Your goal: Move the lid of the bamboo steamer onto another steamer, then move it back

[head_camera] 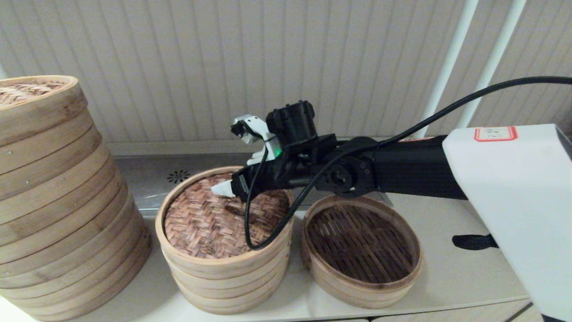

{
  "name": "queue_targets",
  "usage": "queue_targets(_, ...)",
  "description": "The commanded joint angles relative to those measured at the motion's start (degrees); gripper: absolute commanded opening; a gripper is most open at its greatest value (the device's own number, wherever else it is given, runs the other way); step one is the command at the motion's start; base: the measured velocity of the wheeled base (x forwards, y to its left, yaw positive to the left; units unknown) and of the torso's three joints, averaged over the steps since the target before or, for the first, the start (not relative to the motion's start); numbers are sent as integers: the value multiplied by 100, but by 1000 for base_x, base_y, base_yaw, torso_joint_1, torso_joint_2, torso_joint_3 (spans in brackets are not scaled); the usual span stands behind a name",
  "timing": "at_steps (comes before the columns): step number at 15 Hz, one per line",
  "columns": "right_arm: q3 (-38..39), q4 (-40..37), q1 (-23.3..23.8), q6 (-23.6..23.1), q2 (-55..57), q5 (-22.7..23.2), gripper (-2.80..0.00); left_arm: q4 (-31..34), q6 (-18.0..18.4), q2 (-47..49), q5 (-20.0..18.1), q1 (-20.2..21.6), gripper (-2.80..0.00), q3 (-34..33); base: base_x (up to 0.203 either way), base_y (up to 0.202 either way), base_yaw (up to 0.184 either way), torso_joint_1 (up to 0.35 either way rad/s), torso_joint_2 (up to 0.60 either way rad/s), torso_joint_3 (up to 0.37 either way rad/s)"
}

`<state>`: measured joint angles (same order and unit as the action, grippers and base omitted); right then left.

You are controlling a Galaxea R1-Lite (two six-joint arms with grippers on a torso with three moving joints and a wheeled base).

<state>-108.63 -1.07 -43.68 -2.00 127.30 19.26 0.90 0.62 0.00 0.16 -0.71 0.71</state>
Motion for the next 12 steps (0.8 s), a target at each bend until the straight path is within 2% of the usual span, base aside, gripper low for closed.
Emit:
queue_targets(1,72,-10,103,-2,-243,0,-280,-2,-1,9,2,0,-280,0,0,0,0,0,0,0)
queue_targets(7,589,-23,1033,11,-1254,-6,-280,6,-1,9,2,0,-280,0,0,0,0,0,0,0)
queue_targets(12,1916,1,1903,9,-2519,-64,-280,-2,-1,9,2,0,-280,0,0,0,0,0,0,0)
